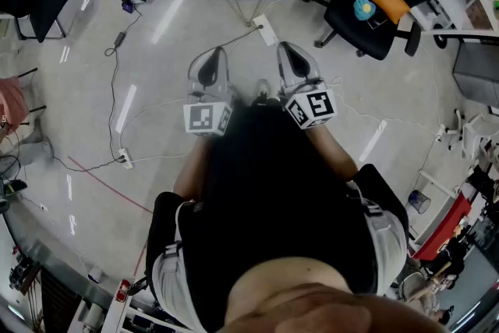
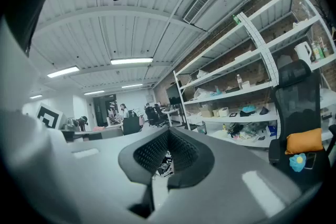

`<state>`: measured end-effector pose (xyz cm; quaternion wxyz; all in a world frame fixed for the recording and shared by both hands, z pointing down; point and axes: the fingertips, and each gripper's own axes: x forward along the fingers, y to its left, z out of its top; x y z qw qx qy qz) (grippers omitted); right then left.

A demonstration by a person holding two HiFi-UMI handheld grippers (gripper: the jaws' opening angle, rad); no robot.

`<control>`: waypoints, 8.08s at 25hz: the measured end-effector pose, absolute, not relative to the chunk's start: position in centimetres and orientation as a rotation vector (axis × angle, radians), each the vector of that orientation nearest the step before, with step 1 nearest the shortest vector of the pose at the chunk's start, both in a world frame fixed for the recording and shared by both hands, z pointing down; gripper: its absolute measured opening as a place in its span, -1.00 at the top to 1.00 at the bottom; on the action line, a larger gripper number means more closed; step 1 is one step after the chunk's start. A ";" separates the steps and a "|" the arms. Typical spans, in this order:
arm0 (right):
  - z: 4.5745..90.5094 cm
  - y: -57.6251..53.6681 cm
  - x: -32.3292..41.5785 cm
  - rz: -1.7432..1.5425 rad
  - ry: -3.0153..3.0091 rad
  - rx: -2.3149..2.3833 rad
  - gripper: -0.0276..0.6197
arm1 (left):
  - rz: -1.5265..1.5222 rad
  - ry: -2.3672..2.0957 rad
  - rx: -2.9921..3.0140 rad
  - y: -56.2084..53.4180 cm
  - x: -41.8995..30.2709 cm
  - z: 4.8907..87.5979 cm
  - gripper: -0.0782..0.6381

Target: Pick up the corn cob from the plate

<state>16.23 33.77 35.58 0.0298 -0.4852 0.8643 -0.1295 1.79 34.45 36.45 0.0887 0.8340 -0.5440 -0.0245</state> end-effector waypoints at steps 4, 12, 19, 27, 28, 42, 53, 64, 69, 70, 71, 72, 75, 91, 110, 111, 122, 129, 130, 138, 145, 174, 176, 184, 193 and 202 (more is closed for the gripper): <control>35.7 34.1 16.2 -0.404 2.666 -1.499 0.90 | -0.066 -1.633 2.462 34.7 1.7 36.0 0.78; 35.9 34.4 16.9 -0.413 2.665 -1.501 0.90 | -0.070 -1.638 2.467 35.0 2.5 36.0 0.78; 35.2 34.5 18.4 -0.353 2.661 -1.497 0.90 | -0.077 -1.663 2.456 35.0 3.5 35.7 0.78; 36.0 33.5 19.7 -0.409 2.710 -1.436 0.90 | -0.076 -1.785 2.380 34.6 3.2 35.2 0.78; 35.9 33.4 19.8 -0.415 2.715 -1.424 0.90 | -0.073 -1.799 2.375 34.6 3.2 35.0 0.78; 36.0 27.6 18.0 -0.416 2.706 -1.405 0.90 | -0.076 -1.828 2.389 29.8 1.7 34.6 0.78; 35.1 18.1 12.8 -0.372 2.663 -1.484 0.90 | -0.097 -1.713 2.469 18.7 -2.8 34.0 0.78; 34.4 9.9 7.1 -0.385 2.606 -1.597 0.90 | -0.102 -1.572 2.508 9.8 -8.1 33.8 0.78; 34.5 6.9 5.2 -0.387 2.578 -1.663 0.90 | -0.105 -1.518 2.528 6.5 -10.6 34.2 0.78; 34.5 6.3 5.0 -0.385 2.573 -1.675 0.90 | -0.109 -1.514 2.537 5.7 -11.0 34.2 0.78; 34.4 5.8 4.9 -0.383 2.568 -1.684 0.90 | -0.111 -1.510 2.542 5.1 -11.2 34.2 0.78; 34.3 5.3 4.8 -0.380 2.564 -1.692 0.90 | -0.109 -1.503 2.540 4.6 -11.2 34.2 0.78; 34.0 4.5 5.1 -0.371 2.550 -1.715 0.90 | -0.104 -1.469 2.529 3.6 -10.6 34.0 0.78; 34.3 -1.0 8.4 -0.355 2.568 -1.686 0.90 | -0.134 -1.486 2.545 -1.9 -6.3 33.0 0.78; 39.3 -5.1 9.3 -0.526 2.654 -1.687 0.90 | -0.071 -1.495 2.510 -5.3 -4.2 35.1 0.78; 39.8 -5.2 9.3 -0.538 2.658 -1.688 0.90 | -0.068 -1.492 2.510 -5.4 -4.1 35.3 0.78; 44.4 -6.7 9.0 -0.665 2.721 -1.694 0.90 | -0.027 -1.483 2.485 -6.3 -2.8 37.2 0.78; 48.4 -8.0 9.0 -0.758 2.763 -1.720 0.90 | -0.008 -1.463 2.451 -7.1 -1.8 38.7 0.78; 49.0 -8.2 9.0 -0.772 2.770 -1.724 0.90 | -0.004 -1.460 2.447 -7.2 -1.7 38.9 0.78; 52.8 -9.9 9.1 -0.848 2.791 -1.766 0.90 | 0.013 -1.452 2.413 -8.3 -1.7 40.9 0.78; 55.9 -10.4 9.4 -0.914 2.822 -1.784 0.90 | 0.020 -1.433 2.361 -8.9 -1.4 42.4 0.78; 69.4 -12.1 9.5 -1.209 2.945 -1.832 0.82 | 0.023 -1.370 2.291 -10.1 -0.1 45.7 0.78; 69.9 -12.2 9.4 -1.220 2.955 -1.830 0.81 | 0.019 -1.367 2.293 -10.3 -0.1 45.8 0.78; 71.5 -12.4 9.1 -1.249 3.006 -1.814 0.70 | 0.027 -1.359 2.278 -11.0 -0.3 46.6 0.78; 73.1 -12.7 8.7 -1.276 3.061 -1.777 0.52 | 0.025 -1.364 2.248 -11.3 -0.4 47.6 0.78; 73.7 -13.4 9.0 -1.244 3.077 -1.777 0.46 | 0.038 -1.379 2.248 -12.6 0.2 48.8 0.78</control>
